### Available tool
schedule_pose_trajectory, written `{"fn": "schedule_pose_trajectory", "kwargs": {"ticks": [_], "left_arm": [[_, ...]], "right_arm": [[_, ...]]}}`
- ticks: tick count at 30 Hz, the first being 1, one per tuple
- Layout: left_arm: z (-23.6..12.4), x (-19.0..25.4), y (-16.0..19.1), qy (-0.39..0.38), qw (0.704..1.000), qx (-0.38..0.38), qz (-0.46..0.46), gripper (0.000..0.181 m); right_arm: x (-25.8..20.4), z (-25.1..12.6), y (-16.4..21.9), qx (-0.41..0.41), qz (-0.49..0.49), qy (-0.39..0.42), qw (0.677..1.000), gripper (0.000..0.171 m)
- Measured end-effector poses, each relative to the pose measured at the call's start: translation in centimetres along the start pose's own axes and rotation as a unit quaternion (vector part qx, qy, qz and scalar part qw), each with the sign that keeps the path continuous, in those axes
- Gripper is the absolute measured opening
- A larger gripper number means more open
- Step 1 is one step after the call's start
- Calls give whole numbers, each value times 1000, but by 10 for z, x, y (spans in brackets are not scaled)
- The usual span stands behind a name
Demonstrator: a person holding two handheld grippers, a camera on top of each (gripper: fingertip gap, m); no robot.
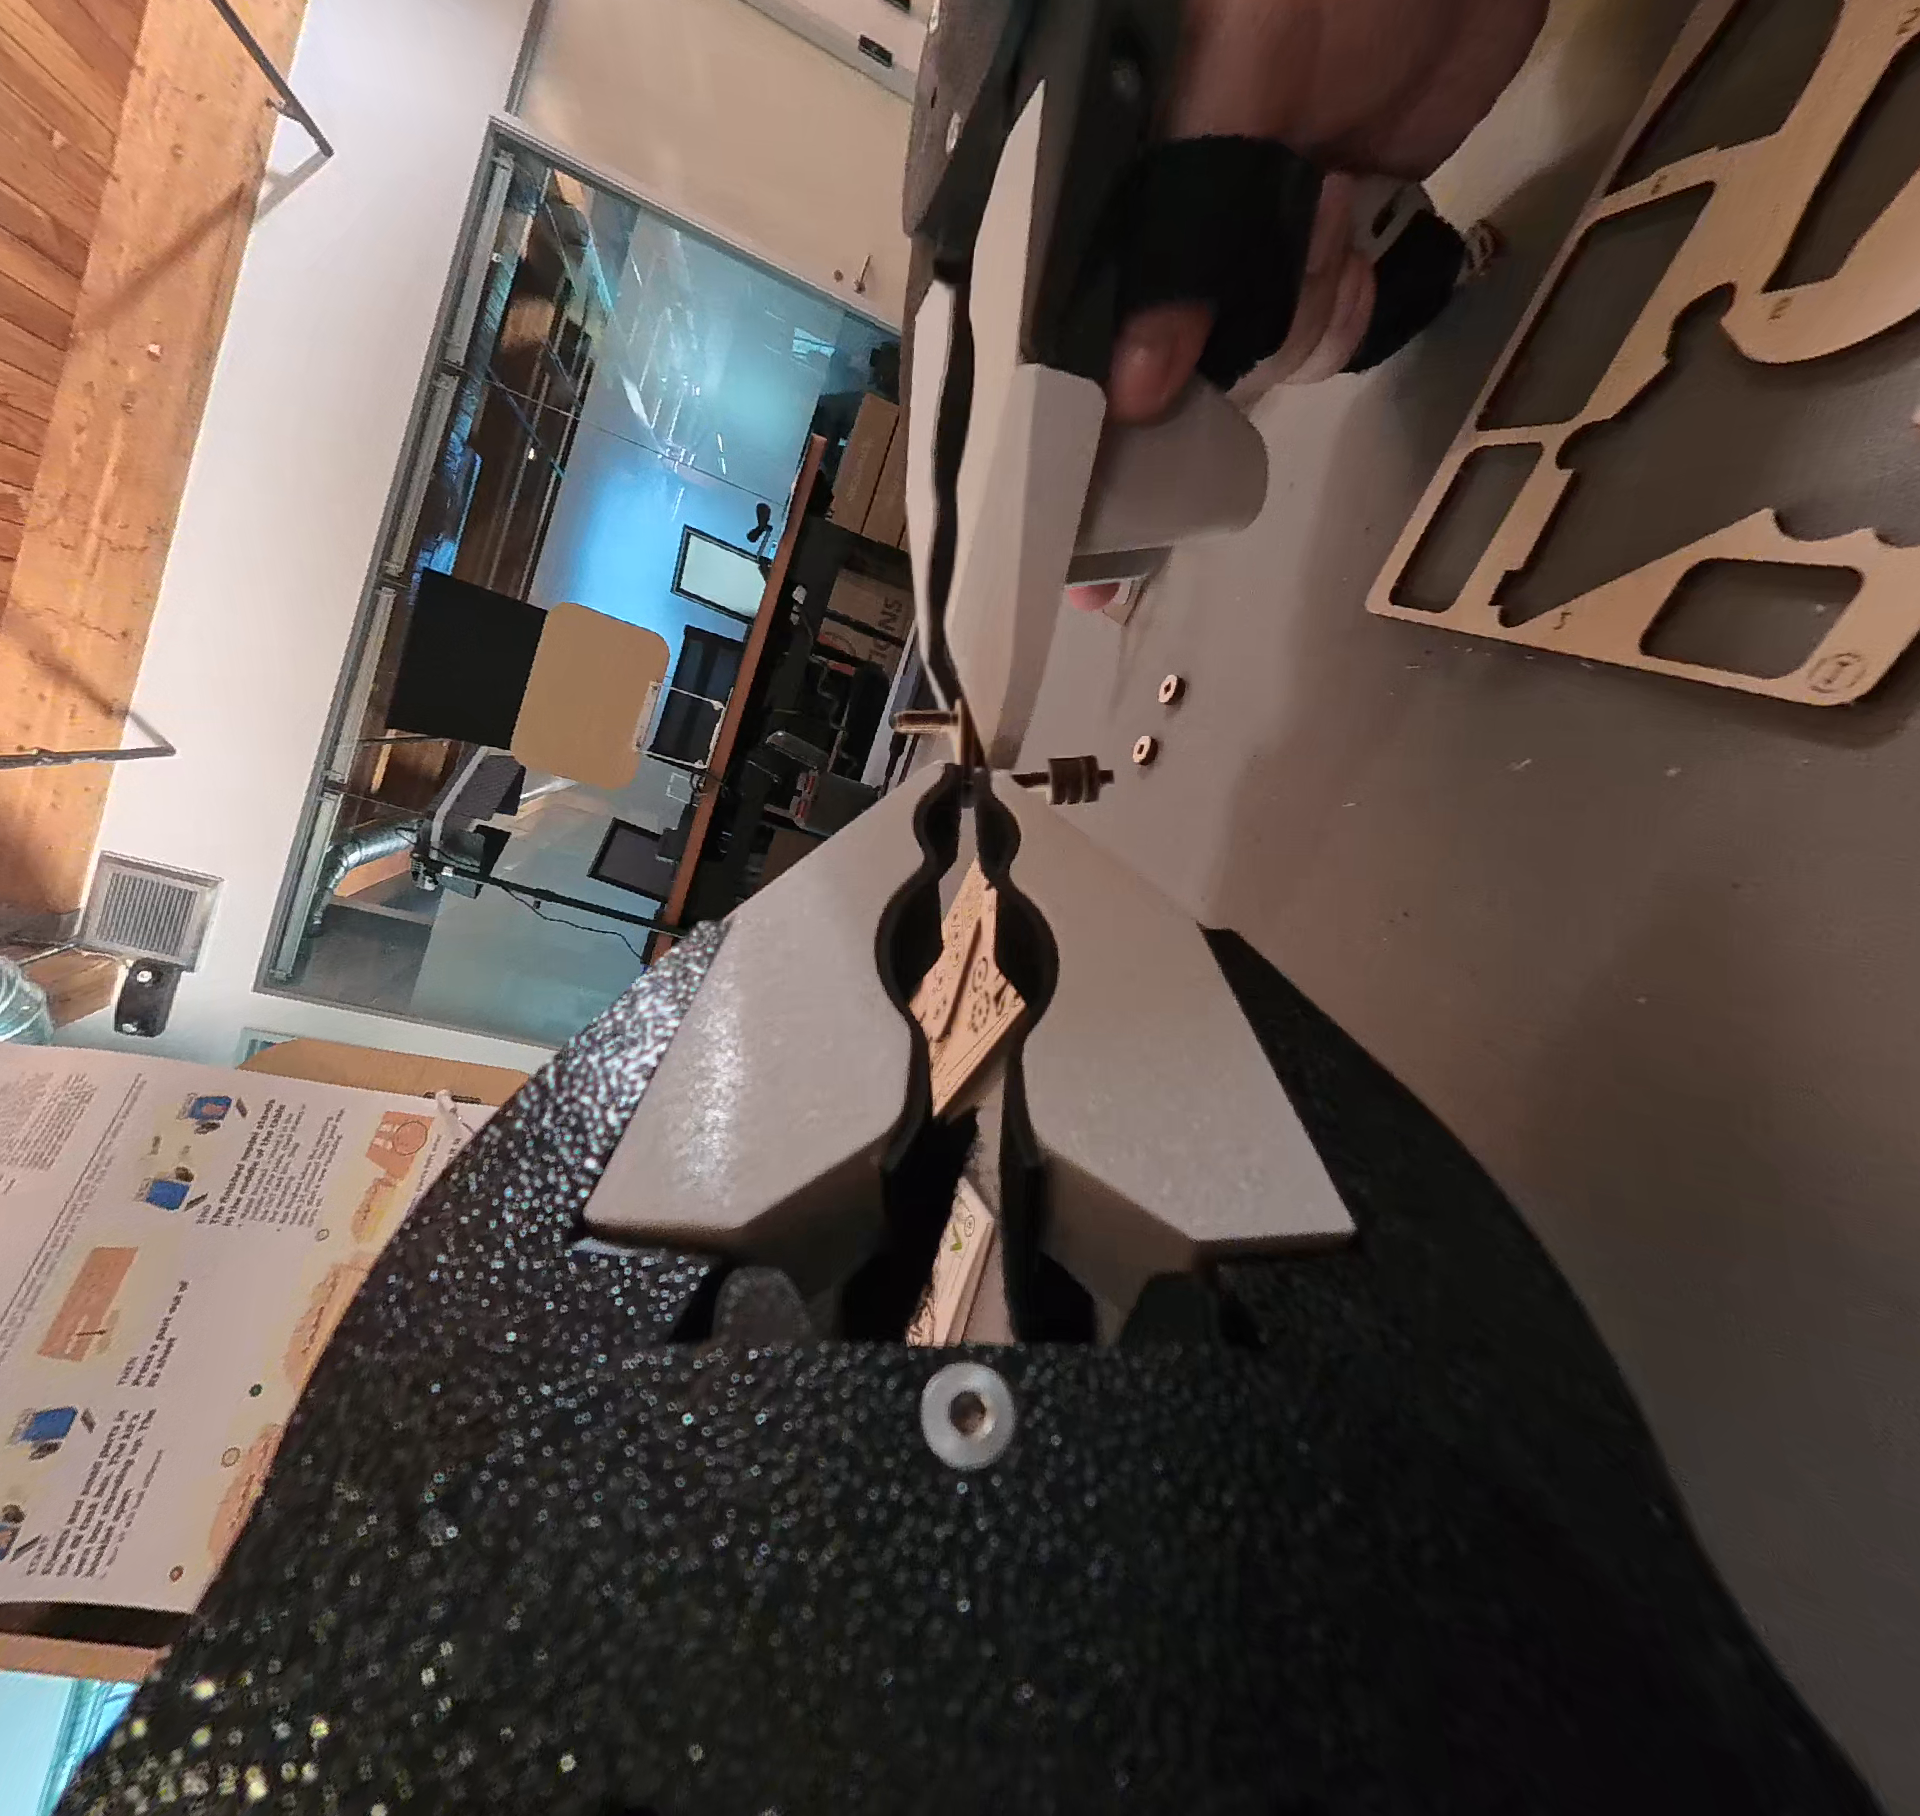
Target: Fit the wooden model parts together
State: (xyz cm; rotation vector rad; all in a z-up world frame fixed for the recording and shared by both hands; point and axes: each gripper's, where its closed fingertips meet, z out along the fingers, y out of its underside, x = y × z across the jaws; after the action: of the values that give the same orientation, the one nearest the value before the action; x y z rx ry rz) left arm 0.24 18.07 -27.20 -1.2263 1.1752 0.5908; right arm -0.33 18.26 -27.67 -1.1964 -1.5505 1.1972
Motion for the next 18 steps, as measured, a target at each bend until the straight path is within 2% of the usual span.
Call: {"fn": "schedule_pose_trajectory", "kwargs": {"ticks": [11, 15, 18], "left_arm": [[1, 5, -1, 15, 1000, 2, 1, 0], [2, 4, -2, 17, 999, 16, -42, 0], [1, -6, -4, 5, 994, 41, -103, 11]], "right_arm": [[-1, -1, 0, -1, -1, -8, 1000, 7], [-1, -2, 0, 2, 7, -14, 1000, 6], [2, -6, -2, 13, 39, -24, 999, 6]]}}
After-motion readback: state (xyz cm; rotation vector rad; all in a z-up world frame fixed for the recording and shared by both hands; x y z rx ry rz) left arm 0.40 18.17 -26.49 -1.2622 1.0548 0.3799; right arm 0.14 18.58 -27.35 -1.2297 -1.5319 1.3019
